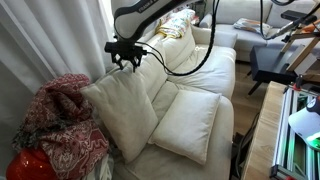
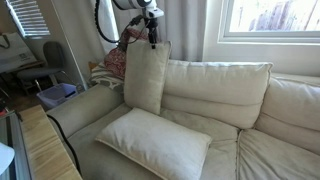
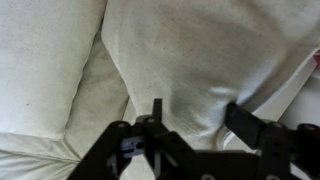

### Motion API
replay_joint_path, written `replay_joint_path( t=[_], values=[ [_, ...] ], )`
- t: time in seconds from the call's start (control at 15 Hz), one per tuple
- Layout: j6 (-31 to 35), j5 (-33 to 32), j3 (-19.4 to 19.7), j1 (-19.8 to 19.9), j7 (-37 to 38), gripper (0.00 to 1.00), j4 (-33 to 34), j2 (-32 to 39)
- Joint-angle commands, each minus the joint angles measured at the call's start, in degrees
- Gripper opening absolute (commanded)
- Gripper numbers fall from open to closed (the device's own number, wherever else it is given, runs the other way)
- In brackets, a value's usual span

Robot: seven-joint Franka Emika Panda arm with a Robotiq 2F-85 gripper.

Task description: Put the pillow on the couch

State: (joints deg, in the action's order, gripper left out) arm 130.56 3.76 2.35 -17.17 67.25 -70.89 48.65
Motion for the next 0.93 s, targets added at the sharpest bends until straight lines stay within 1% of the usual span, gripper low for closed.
replay_joint_path(
  t=[0.0, 0.2, 0.4, 0.47, 0.53, 0.67, 0.73, 0.8, 0.87],
  values=[
    [-0.35, -1.23, -0.03, 0.12, 0.06, 0.99, -3.22, -3.81],
    [0.40, -0.72, -0.17, 0.38, 0.98, 1.00, -2.33, -4.55],
    [-2.05, -0.41, -0.12, 0.44, 2.83, 1.00, 0.39, -2.20],
    [-1.63, -0.17, -0.31, 0.57, 3.29, 1.00, 0.72, -1.39],
    [0.91, 0.11, -0.31, 0.55, 4.29, 0.99, 0.93, -0.21],
    [2.02, 0.70, -0.65, 0.72, 5.60, 1.00, 1.51, 1.61],
    [4.07, 0.39, -0.43, 0.53, 6.07, 1.00, 1.53, 2.49],
    [8.04, -0.22, 0.07, 0.15, 6.53, 1.00, 1.09, 3.25],
    [9.96, -0.42, 0.38, -0.03, 6.91, 1.00, 1.39, 4.16]
  ],
)
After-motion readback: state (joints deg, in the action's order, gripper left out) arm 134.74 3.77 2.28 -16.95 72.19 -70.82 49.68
